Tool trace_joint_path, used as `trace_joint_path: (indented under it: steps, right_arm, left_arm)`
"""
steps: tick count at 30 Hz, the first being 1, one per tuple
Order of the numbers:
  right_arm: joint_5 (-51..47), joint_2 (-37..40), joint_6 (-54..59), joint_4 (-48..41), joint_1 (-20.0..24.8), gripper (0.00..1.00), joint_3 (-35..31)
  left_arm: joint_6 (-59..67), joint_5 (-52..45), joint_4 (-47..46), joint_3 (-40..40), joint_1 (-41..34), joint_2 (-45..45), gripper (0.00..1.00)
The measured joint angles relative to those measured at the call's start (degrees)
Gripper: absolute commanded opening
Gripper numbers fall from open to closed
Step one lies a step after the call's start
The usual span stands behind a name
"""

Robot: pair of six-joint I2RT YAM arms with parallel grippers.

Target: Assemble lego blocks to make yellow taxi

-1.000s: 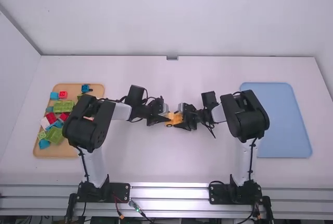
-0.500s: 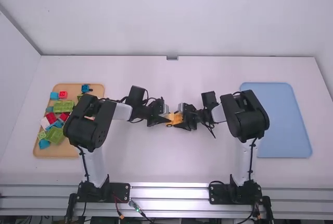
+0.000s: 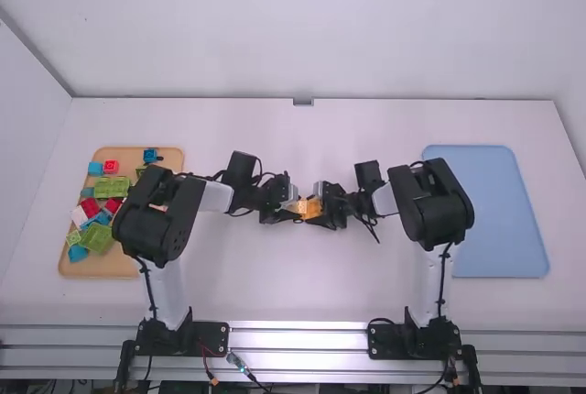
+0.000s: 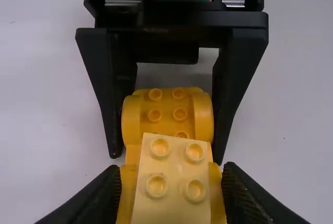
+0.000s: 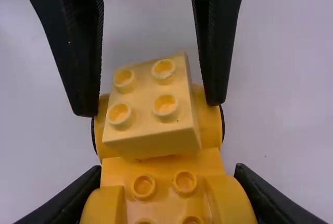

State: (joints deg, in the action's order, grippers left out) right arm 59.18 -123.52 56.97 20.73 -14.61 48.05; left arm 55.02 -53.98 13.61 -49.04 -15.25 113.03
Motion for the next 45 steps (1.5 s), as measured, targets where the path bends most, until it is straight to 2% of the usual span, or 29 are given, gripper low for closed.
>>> trace_joint_path:
  steps: [6,8,10,13,15,16,18,29,32,33,34,38,43,44,45]
  right_arm:
    - [-0.02,0.0,0.17,-0.02,0.0,0.56,0.0]
    - [0.02,0.0,-0.07,-0.11,0.0,0.56,0.0]
    - [0.02,-0.02,0.2,-0.15,0.0,0.56,0.0]
    - [-0.02,0.0,0.15,-0.13,0.0,0.56,0.0]
    - [-0.02,0.0,0.07,-0.15,0.0,0.56,0.0]
    - [-0.02,0.0,0.07,-0.15,0.0,0.56,0.0]
    - [-0.02,0.0,0.09,-0.13,0.0,0.56,0.0]
    - [0.13,0.0,0.17,-0.31,0.0,0.56,0.0]
    - [0.2,0.0,0.2,-0.33,0.0,0.56,0.0]
    - [0.22,-0.02,0.2,-0.35,0.0,0.56,0.0]
    - [0.13,0.0,0.15,-0.28,0.0,0.56,0.0]
    - [0.02,0.0,0.11,-0.26,0.0,0.56,0.0]
    - [0.04,0.0,0.02,-0.26,0.0,0.57,0.0]
    - [0.04,-0.02,-0.04,-0.26,0.0,0.57,0.0]
    - [0.02,0.0,0.02,-0.26,0.0,0.57,0.0]
  left_arm:
    - [-2.12,0.04,2.08,-0.04,0.02,0.0,0.53]
    - [-2.47,0.04,1.99,-0.09,0.02,0.0,0.45]
    - [-2.73,0.04,1.16,-0.2,0.0,0.0,0.31]
    - [-2.56,-0.52,0.46,-0.52,0.02,0.0,0.25]
    - [-2.58,-0.48,-0.02,-0.85,0.02,0.0,0.26]
    - [-2.58,-0.46,-0.33,-1.01,0.02,-0.02,0.29]
    - [-2.69,-0.72,-0.66,-1.01,0.02,0.0,0.26]
    - [-2.75,-0.39,-3.21,-1.22,-0.02,0.0,0.26]
    - [-2.78,-0.28,-3.43,-1.22,-0.02,0.0,0.33]
    - [-2.8,-0.26,-3.39,-1.22,-0.02,0.0,0.4]
    - [-2.54,-0.33,-3.3,-1.22,-0.02,0.0,0.57]
    - [-2.91,-0.42,-2.43,-1.2,-0.04,0.0,0.67]
    - [-2.97,-3.02,1.42,-1.2,0.07,0.0,0.63]
    - [-3.02,-4.13,2.34,-1.2,0.28,0.0,0.6]
    - [-3.04,-5.29,2.84,-1.22,0.44,-0.02,0.5]
